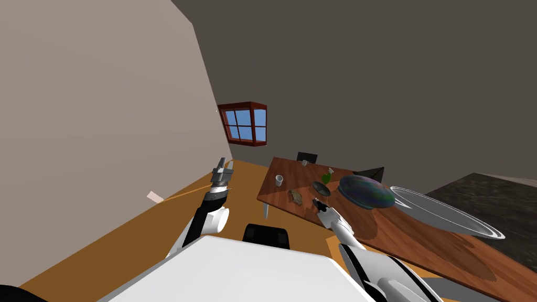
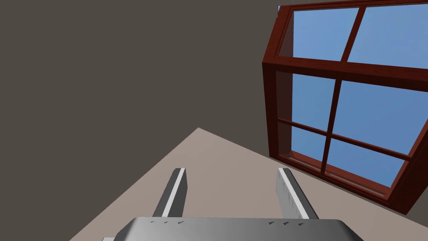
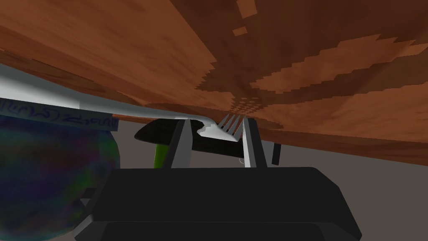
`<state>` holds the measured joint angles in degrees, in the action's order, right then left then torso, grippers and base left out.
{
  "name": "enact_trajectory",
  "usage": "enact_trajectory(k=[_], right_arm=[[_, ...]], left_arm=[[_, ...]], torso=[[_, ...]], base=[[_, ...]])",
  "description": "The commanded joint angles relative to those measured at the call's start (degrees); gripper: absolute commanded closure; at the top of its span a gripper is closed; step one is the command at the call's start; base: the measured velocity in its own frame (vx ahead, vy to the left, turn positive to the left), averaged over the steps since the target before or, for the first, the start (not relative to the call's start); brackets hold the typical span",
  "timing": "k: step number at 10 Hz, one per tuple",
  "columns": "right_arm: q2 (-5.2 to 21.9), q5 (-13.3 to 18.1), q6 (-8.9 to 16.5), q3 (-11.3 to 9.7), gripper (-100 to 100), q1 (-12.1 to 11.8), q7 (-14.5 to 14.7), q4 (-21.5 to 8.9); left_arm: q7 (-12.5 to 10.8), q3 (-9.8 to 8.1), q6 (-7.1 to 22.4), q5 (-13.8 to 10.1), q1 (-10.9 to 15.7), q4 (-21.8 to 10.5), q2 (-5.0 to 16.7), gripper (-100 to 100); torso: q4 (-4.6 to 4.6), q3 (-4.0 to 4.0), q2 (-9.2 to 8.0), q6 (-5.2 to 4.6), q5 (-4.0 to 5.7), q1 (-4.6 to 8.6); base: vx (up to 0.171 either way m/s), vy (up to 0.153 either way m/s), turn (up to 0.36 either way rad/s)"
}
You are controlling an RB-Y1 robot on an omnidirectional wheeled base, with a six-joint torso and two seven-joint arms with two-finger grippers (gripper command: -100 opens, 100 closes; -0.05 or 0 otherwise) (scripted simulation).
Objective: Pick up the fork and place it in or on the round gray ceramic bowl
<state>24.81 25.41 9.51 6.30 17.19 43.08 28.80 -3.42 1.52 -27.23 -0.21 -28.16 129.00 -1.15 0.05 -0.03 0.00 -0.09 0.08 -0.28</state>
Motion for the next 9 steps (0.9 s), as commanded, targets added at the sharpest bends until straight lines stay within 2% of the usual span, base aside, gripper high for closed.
enact_trajectory(k=[1, 6, 7, 8, 9], right_arm=[[1.3, -1.8, -1.0, -2.9, 100, 0.8, -1.1, -1.7], [5.6, -7.6, -3.8, -11.6, 100, 3.1, -3.9, -6.4], [5.1, -7.2, -3.2, -10.8, 100, 2.9, -3.5, -5.7], [5.3, -7.3, -3.4, -10.9, 0, 3.0, -3.6, -5.9], [6.6, -7.6, -2.8, -10.9, 100, 4.6, -3.7, -4.4]], left_arm=[[0.0, 0.00, 0.0, 0.0, 0.0, 0.0, 0.0, 0], [0.0, 0.00, 0.0, 0.0, 0.0, 0.0, 0.0, 0], [0.0, 0.00, 0.0, 0.0, 0.0, 0.0, 0.0, 0], [0.0, 0.00, 0.0, 0.0, 0.0, 0.0, 0.0, 0], [0.0, -0.01, 0.0, 0.0, 0.0, 0.0, 0.0, 0]], torso=[[0.00, 0.00, 0.00, 0.00, 0.00, 0.00], [0.00, -0.02, 0.04, -0.02, -0.03, 0.05], [0.00, -0.01, 0.03, -0.02, -0.04, 0.06], [0.00, -0.01, 0.03, 0.00, -0.01, 0.16], [0.00, -0.02, 0.05, 0.00, 0.00, 0.23]], base=[[0.000, 0.074, -0.034], [-0.002, 0.065, -0.047], [-0.004, 0.025, -0.015], [-0.001, 0.005, 0.001], [-0.032, 0.011, 0.180]])
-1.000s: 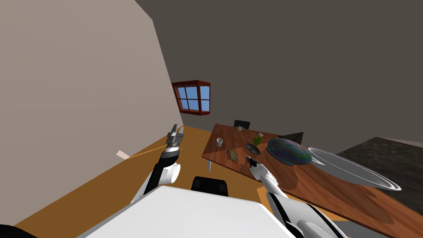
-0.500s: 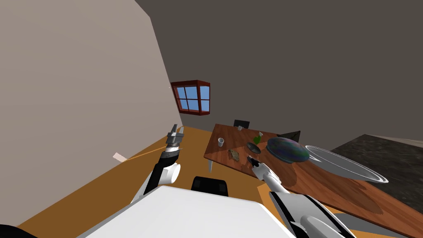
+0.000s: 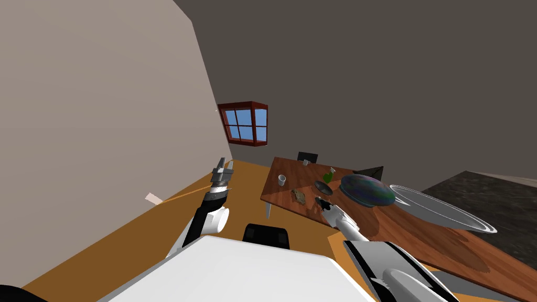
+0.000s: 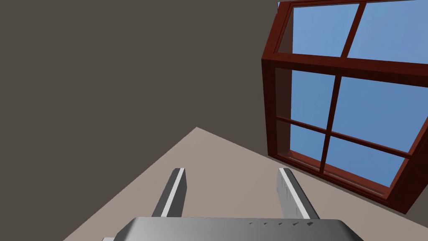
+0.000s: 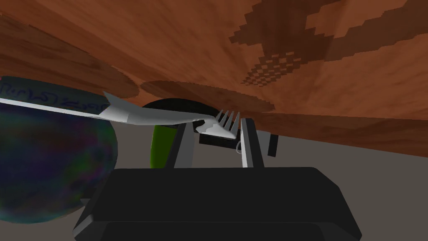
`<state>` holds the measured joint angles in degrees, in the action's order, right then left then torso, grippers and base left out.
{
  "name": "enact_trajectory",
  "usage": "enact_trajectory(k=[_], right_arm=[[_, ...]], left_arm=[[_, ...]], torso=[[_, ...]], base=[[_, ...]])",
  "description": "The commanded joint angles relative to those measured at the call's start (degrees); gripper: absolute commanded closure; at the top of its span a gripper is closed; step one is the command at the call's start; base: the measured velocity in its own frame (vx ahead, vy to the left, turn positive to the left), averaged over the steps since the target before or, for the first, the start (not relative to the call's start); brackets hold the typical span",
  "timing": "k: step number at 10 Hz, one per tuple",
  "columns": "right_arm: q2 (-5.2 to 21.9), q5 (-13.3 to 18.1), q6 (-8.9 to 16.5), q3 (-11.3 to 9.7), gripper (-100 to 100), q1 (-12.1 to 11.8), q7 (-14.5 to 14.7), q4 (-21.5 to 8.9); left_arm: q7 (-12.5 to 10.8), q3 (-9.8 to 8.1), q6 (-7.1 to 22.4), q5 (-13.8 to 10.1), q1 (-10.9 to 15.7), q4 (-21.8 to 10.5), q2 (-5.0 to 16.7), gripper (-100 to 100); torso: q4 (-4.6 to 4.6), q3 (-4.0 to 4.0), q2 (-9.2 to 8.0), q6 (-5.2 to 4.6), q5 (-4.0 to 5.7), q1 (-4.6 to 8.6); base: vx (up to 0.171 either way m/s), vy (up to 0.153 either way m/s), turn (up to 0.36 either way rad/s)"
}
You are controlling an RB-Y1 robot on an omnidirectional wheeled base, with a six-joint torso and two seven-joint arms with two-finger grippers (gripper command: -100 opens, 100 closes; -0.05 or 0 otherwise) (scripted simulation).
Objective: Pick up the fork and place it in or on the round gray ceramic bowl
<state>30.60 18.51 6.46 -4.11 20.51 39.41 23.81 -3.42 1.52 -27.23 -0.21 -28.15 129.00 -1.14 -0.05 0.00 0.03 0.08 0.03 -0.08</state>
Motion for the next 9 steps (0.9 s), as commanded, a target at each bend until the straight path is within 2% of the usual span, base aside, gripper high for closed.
enact_trajectory(k=[1, 9], right_arm=[[1.3, -1.0, 0.8, -0.6, 100, 1.6, -0.1, 1.1], [3.4, -2.8, 4.8, -1.4, 100, 2.4, -0.8, 3.3]], left_arm=[[0.0, 0.00, 0.0, 0.0, 0.0, 0.0, 0.0, 0], [0.0, -0.01, 0.0, 0.0, 0.0, 0.0, 0.0, 0]], torso=[[0.00, 0.00, 0.00, 0.00, 0.00, 0.00], [0.03, 0.08, -0.19, -0.15, 0.03, 0.15]], base=[[-0.053, -0.006, 0.242], [-0.050, -0.024, 0.091]])
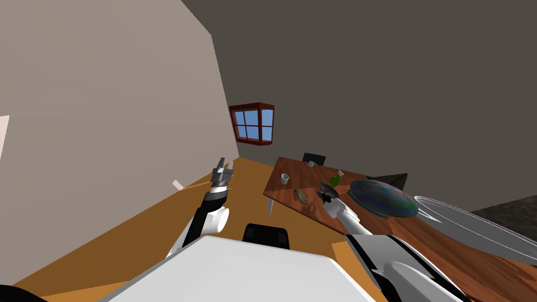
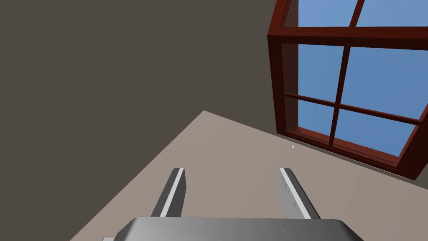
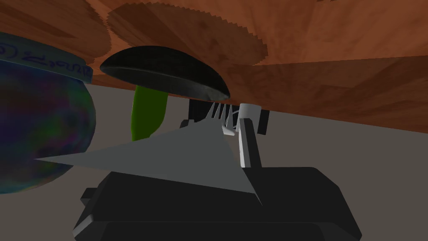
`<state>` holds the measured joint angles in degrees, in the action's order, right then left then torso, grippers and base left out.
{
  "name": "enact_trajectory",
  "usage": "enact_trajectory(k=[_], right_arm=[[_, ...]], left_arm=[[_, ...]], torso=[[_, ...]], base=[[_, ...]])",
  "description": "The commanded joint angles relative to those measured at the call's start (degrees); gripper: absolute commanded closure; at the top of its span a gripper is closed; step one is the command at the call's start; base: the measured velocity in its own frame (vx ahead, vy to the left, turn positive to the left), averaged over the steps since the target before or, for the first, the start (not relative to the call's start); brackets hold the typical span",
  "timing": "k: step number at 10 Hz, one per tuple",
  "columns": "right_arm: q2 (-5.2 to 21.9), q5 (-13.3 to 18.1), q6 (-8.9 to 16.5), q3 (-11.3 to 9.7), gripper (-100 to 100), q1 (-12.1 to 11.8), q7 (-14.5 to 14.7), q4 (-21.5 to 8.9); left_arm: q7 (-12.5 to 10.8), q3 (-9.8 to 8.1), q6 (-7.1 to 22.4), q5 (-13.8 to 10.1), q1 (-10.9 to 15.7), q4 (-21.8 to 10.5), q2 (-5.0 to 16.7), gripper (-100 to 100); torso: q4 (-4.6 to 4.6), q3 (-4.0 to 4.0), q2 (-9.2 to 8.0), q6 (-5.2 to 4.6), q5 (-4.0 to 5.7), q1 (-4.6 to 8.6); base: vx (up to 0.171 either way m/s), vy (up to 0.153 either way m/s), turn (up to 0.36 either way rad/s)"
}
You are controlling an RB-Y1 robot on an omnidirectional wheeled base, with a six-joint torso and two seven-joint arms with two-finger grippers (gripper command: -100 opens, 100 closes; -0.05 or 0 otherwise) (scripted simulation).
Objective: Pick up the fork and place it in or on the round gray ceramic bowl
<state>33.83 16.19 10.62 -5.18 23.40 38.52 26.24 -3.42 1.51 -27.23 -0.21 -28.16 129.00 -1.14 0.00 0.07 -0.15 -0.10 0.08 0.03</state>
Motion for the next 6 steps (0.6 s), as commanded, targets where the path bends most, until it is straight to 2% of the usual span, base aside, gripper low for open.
enact_trajectory(k=[1, 6], right_arm=[[0.7, -1.1, 1.9, -0.6, 100, -0.4, -0.1, 1.5], [2.9, -4.4, 9.1, -2.3, 100, -1.0, -1.5, 4.0]], left_arm=[[0.0, 0.00, 0.0, 0.0, 0.0, 0.0, 0.0, 0], [0.0, 0.00, 0.0, 0.0, 0.0, 0.0, 0.0, 0]], torso=[[0.00, 0.00, 0.00, 0.00, 0.00, 0.00], [-0.05, 0.19, -0.34, 0.06, -0.02, 0.08]], base=[[-0.055, -0.015, 0.136], [-0.135, -0.047, 0.221]])
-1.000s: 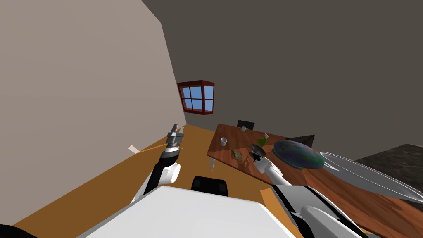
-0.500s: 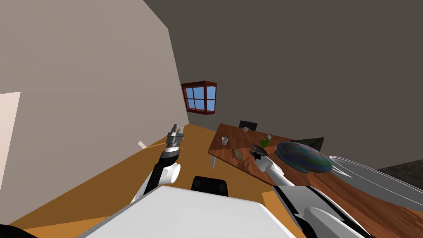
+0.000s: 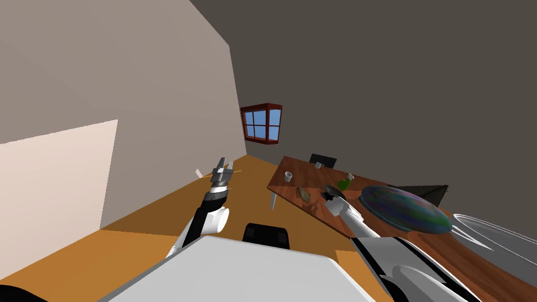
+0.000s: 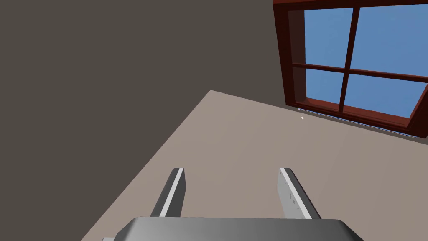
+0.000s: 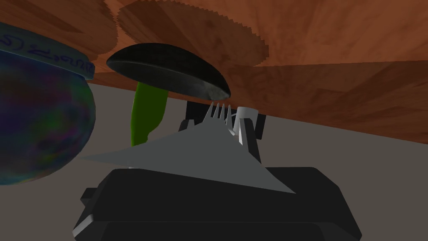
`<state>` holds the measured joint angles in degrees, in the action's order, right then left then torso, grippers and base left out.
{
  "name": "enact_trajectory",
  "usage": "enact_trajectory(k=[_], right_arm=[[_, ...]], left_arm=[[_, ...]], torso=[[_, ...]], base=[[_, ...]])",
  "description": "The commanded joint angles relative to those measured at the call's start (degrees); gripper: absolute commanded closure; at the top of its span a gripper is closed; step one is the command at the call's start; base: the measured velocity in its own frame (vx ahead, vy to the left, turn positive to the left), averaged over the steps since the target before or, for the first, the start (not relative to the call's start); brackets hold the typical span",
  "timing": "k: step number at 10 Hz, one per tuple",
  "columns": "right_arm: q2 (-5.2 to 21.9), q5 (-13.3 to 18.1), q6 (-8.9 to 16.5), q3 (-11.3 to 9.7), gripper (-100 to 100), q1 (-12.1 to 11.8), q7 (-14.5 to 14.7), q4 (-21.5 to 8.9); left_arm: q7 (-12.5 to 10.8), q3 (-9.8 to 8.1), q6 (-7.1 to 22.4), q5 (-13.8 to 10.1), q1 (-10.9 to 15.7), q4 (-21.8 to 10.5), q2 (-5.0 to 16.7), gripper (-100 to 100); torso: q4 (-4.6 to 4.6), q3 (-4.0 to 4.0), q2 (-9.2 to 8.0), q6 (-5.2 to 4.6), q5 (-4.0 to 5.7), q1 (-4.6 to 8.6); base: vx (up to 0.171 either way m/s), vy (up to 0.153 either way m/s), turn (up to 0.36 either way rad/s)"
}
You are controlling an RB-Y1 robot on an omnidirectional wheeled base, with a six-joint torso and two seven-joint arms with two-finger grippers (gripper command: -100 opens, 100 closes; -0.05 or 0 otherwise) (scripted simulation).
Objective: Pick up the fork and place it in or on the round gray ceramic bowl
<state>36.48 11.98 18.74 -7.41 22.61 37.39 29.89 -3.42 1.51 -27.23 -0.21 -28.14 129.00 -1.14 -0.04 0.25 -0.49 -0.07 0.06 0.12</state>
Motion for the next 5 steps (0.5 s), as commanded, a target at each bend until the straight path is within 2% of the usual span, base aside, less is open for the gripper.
enact_trajectory(k=[1, 2, 3, 4, 5], right_arm=[[0.7, -0.7, 2.4, -0.3, 100, -0.4, -0.7, 0.8], [0.7, -0.7, 2.4, -0.3, 100, -0.4, -0.7, 0.8], [1.5, -1.8, 5.0, -0.6, 100, -0.9, -1.4, 1.4], [1.5, -1.8, 5.0, -0.6, 100, -0.9, -1.4, 1.4], [1.9, -2.2, 6.3, -0.7, 100, -1.1, -1.8, 1.6]], left_arm=[[0.0, 0.00, 0.0, 0.0, 0.0, 0.0, 0.0, 0], [0.0, 0.00, 0.0, 0.0, 0.0, 0.0, 0.0, 0], [0.0, 0.00, 0.0, 0.0, 0.0, 0.0, 0.0, 0], [0.0, 0.00, 0.0, 0.0, 0.0, 0.0, 0.0, 0], [0.0, -0.01, 0.0, 0.0, 0.0, 0.0, 0.0, 0]], torso=[[0.00, 0.00, 0.00, 0.00, 0.00, 0.00], [-0.02, 0.06, -0.10, 0.01, 0.00, -0.04], [0.00, -0.03, 0.08, -0.06, -0.03, -0.04], [-0.01, -0.05, 0.11, 0.08, -0.02, 0.07], [0.01, -0.07, 0.16, -0.01, -0.02, 0.04]], base=[[-0.173, -0.033, 0.238], [-0.102, -0.025, 0.080], [-0.114, -0.065, 0.265], [-0.102, -0.054, 0.199], [-0.077, -0.036, 0.173]])
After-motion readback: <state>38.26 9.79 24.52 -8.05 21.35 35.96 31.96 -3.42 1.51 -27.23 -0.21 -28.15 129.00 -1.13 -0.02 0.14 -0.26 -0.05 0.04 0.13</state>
